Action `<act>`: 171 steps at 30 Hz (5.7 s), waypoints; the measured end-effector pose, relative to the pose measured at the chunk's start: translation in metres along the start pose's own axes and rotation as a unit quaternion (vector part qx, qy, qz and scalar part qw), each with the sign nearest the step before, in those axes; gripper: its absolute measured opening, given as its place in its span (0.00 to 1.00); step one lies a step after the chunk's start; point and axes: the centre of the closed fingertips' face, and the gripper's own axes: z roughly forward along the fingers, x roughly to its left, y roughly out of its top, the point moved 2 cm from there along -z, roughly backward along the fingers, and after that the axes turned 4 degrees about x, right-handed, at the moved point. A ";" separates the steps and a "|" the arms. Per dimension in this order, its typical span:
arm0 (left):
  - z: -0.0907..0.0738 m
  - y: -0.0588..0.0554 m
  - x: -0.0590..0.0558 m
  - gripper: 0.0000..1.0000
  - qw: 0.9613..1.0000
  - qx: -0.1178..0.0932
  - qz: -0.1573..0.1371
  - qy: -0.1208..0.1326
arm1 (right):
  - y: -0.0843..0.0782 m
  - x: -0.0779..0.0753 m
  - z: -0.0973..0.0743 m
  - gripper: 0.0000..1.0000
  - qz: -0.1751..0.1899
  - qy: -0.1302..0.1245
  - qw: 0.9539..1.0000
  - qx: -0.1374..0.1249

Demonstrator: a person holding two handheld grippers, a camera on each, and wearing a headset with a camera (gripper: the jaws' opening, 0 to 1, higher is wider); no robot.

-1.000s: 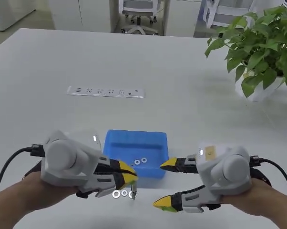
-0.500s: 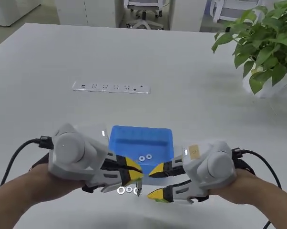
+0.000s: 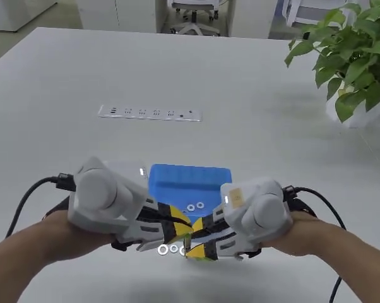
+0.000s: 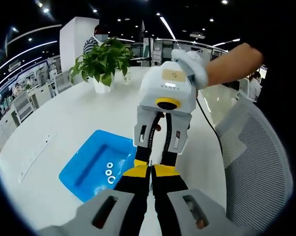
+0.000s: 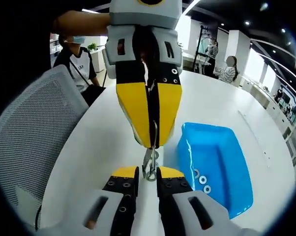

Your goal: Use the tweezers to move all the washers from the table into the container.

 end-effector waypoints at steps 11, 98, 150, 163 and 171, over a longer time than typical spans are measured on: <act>0.000 0.000 0.000 0.05 1.000 0.005 0.004 -0.008 | -0.001 0.000 0.003 0.11 -0.027 0.008 1.000 0.014; -0.052 -0.022 0.022 0.98 0.986 -0.090 -0.107 0.087 | 0.041 -0.069 -0.045 0.09 -0.015 -0.027 0.999 -0.015; -0.034 -0.004 0.064 0.70 0.991 -0.079 -0.068 0.083 | -0.007 -0.098 0.002 0.09 -0.004 -0.006 1.000 0.004; -0.018 0.004 0.083 0.38 0.994 -0.059 -0.035 0.080 | -0.007 -0.097 0.002 0.10 -0.008 -0.008 1.000 0.004; -0.006 0.011 0.092 0.25 0.996 -0.053 -0.015 0.070 | -0.008 -0.098 0.002 0.10 -0.009 -0.008 1.000 0.003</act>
